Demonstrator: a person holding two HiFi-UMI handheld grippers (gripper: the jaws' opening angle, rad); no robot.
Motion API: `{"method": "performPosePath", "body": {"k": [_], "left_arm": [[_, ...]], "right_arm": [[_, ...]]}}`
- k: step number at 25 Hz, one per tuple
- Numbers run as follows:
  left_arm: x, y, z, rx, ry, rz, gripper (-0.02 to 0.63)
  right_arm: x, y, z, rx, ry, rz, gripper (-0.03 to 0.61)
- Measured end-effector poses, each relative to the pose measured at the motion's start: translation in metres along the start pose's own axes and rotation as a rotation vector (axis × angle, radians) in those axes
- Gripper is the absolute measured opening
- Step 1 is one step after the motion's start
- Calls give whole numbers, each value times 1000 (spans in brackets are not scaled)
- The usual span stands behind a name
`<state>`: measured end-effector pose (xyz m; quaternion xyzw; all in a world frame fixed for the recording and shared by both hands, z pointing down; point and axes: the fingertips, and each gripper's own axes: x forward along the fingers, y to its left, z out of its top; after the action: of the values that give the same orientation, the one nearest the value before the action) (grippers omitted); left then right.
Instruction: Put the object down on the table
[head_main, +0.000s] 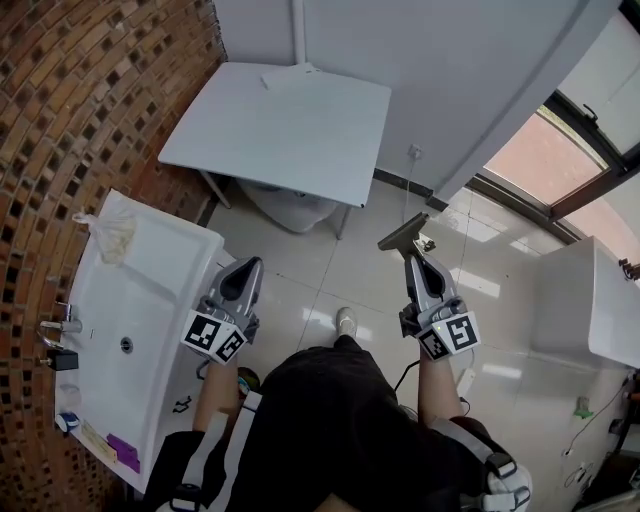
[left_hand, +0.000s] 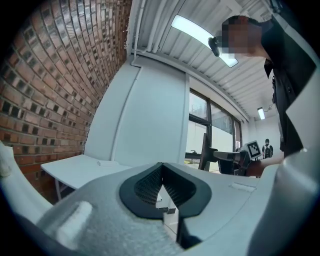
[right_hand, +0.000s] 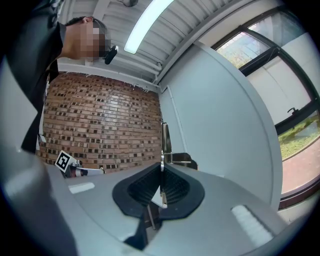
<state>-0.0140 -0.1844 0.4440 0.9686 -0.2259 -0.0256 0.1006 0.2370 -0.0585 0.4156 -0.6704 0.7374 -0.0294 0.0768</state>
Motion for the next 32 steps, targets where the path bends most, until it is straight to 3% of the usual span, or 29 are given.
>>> {"method": "performPosePath", "body": {"k": [12, 17, 22, 28, 32], "left_arm": [[74, 11, 23, -24, -73, 72, 0], [96, 22, 29, -104, -125, 122, 0], [129, 9, 31, -31, -116, 132, 0], [145, 0, 21, -36, -79, 119, 0], [155, 9, 16, 10, -50, 125, 0]], "right_arm": [[64, -60, 1, 51, -25, 132, 6], [74, -85, 7, 50, -17, 153, 6], [76, -116, 6, 66, -11, 178, 6], [81, -136, -15, 109, 24, 189, 6], [90, -143, -28, 123, 49, 183, 6]]}}
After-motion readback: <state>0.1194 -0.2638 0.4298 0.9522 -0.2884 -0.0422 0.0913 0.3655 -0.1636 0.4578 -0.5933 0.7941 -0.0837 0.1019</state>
